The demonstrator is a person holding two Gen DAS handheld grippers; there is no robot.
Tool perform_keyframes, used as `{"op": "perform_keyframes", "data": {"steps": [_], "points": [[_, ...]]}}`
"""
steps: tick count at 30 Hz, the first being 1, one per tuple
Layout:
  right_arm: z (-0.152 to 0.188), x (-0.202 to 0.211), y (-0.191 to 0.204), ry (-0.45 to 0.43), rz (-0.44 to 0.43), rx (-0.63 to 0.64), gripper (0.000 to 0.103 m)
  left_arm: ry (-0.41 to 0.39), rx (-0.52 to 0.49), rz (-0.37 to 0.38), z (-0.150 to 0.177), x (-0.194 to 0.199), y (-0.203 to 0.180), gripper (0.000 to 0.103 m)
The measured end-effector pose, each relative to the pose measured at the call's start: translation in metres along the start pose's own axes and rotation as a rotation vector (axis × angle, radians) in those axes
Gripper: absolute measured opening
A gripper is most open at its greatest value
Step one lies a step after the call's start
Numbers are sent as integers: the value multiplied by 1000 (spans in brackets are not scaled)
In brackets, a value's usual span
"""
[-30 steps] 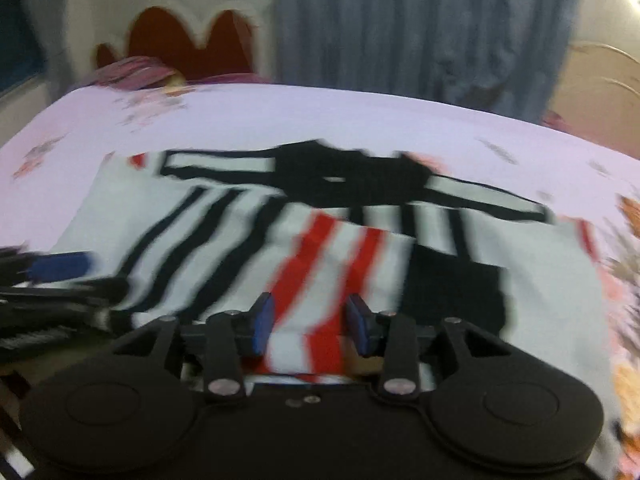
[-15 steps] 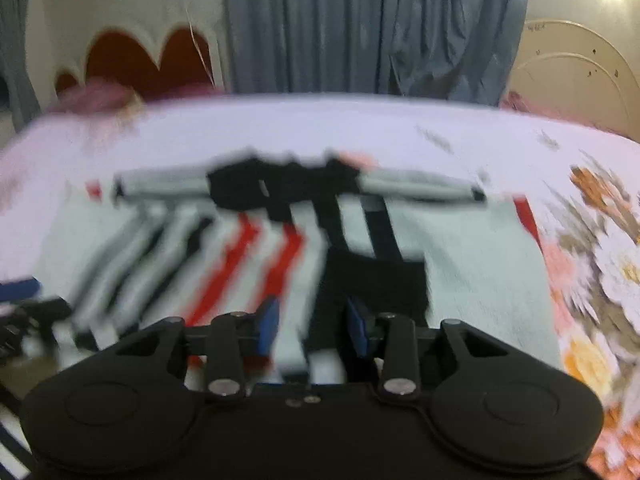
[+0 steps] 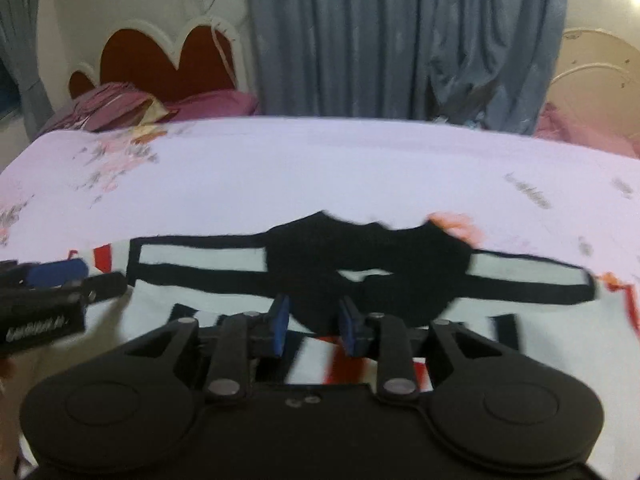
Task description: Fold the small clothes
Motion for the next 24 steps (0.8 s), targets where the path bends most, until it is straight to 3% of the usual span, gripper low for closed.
{"op": "perform_keyframes", "data": {"steps": [6,9,10,18,24], "points": [[7,-6,2,-12,49,50,25,-12,-35,-24,-5,7,0,53],[2,19,-1,-95,18,23,40,-63,-46,-30,-4,33,-9,53],[2,25,-1,-97,15,21,40,-74,-36,-16,-2,40,-15,53],[20,37,-10,-53,-8,1,35,-45,-8,44,26,52,-56,53],[32,48,-44,-46,87,-37,33,-15,-33,23,37,58,-61,55]]}}
Point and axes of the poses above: each gripper's, at about its wrist camera, not at the fingertips, and x roughly against the way its jaws point, y to its left, z to its underside, the point moved 5 cm from there along -x, roughly the way its jaws point, and after that the axes turned 12 degrees about -x, right-handed, at the moved point
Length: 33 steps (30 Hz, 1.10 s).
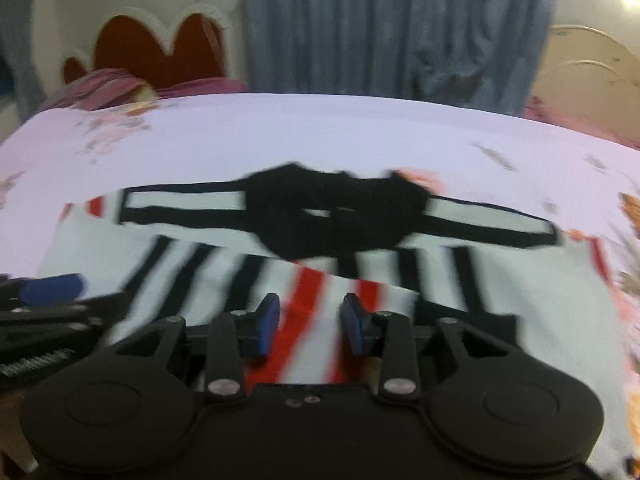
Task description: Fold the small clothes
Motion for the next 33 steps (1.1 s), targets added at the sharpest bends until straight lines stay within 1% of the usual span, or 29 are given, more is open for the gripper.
{"op": "perform_keyframes", "data": {"steps": [3,6,8,10,12,13,14,15,16,18,20,22,23,24,25,28,30,32,33], "points": [[3,9,-30,-6,61,-27,32,2,-14,-12,6,7,6,55],[7,17,-48,-4,80,-30,33,9,-13,-33,16,16,15,55],[8,27,-50,-12,67,-29,34,-4,8,-33,20,28,18,55],[10,40,-49,-35,23,-39,35,-15,41,-27,25,39,18,55],[16,47,-39,-38,-16,-13,35,-12,33,-29,31,43,12,55],[20,44,-36,-23,-6,12,34,15,22,-29,36,40,10,55],[27,37,-35,15,38,32,34,32,5,-31,42,37,8,55],[31,33,-38,29,58,30,34,22,-27,-38,44,37,6,55],[30,34,-40,26,59,16,34,24,-53,-41,45,38,4,55],[27,43,-42,33,100,6,34,23,-58,-31,43,44,7,55],[26,62,-49,-12,93,-18,38,8,-54,-12,44,53,10,55],[30,86,-65,-43,76,-78,48,-7,-74,3,50,64,11,55],[32,95,-73,-46,76,-107,55,-15,-89,7,54,71,11,56],[38,105,-84,-40,77,-137,55,-13,-102,-1,59,77,10,75],[43,114,-94,-29,79,-158,55,-6,-110,-8,64,83,11,89],[60,138,-124,-10,100,-183,55,11,-98,14,85,101,16,89],[75,156,-141,9,99,-184,55,27,-57,33,102,115,23,89],[89,170,-153,20,99,-184,55,46,8,68,121,129,32,88],[96,177,-161,24,99,-191,55,53,31,89,130,135,34,82]]}}
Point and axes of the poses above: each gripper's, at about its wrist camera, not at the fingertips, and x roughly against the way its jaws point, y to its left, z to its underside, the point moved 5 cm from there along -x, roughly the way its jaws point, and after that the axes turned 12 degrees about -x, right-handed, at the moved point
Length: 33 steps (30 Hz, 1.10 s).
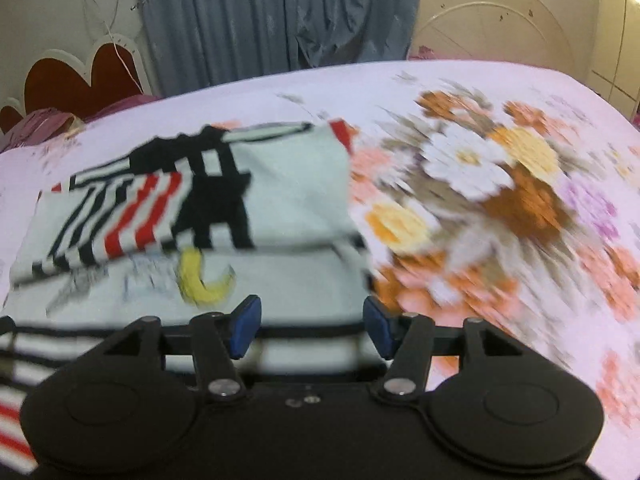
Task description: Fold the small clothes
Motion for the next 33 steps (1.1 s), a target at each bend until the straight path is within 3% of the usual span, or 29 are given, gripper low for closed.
{"op": "perform_keyframes", "data": {"steps": [3,8,11,16,26,30,33], "points": [[15,9,-23,28,-24,-43,55,23,69,56,30,17,1,73],[48,17,-56,103,-94,-133,55,6,256,157,63,39,1,73],[72,25,-68,151,-170,-178,54,6,281,192,79,47,-9,73],[102,49,-75,175,-289,-212,54,11,341,233,111,68,-22,54],[129,62,-87,311,-539,-384,45,-36,558,434,148,75,-33,53],[124,48,-87,341,-589,-459,41,-49,566,469,143,68,-40,53],[126,51,-86,354,-605,-438,38,-43,498,478,137,66,-54,51]]}}
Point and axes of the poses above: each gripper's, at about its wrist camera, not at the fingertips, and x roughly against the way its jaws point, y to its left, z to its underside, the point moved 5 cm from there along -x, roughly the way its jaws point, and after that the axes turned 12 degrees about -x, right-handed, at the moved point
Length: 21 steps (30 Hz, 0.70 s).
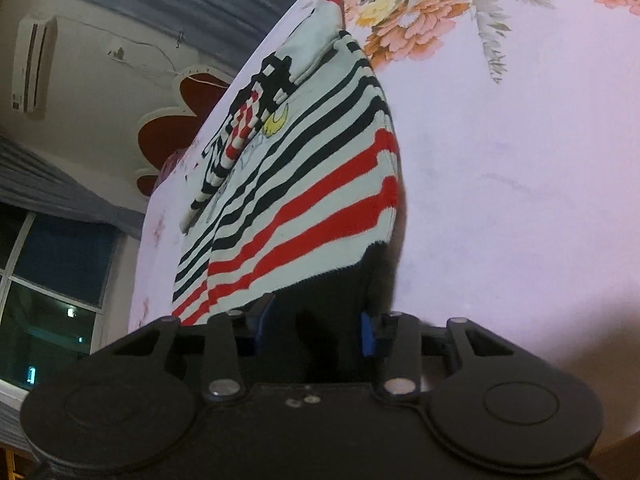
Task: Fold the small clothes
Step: 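Grasp the hem with both grippers and fold it up over the collar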
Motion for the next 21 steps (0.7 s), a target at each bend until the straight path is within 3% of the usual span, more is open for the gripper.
{"op": "perform_keyframes", "data": {"steps": [2,3,4,5,7,9,11,13,16,21], "points": [[4,0,-4,18,9,7,32,4,-14,-2,2,-4,-3,36],[4,0,-6,21,14,7,24,12,-12,-18,3,-7,-2,16],[3,1,-7,18,26,12,19,22,-18,-42,3,-11,0,5],[2,0,-7,16,44,20,8,16,-29,-56,4,-13,-1,4],[-2,4,-5,-2,42,34,6,-77,-66,-66,-2,-3,-13,4],[-8,18,8,-42,-24,57,5,-194,-83,-6,-9,14,-29,4],[-13,30,19,-76,-86,94,5,-168,-95,-62,-10,13,-29,4],[-20,26,10,-81,-41,89,5,-49,-75,-162,-1,-6,-11,4],[-19,7,-12,-19,68,58,5,-85,12,-131,3,-4,-3,4],[-30,28,13,-113,-41,65,5,-173,1,-89,-12,15,-23,4]]}}
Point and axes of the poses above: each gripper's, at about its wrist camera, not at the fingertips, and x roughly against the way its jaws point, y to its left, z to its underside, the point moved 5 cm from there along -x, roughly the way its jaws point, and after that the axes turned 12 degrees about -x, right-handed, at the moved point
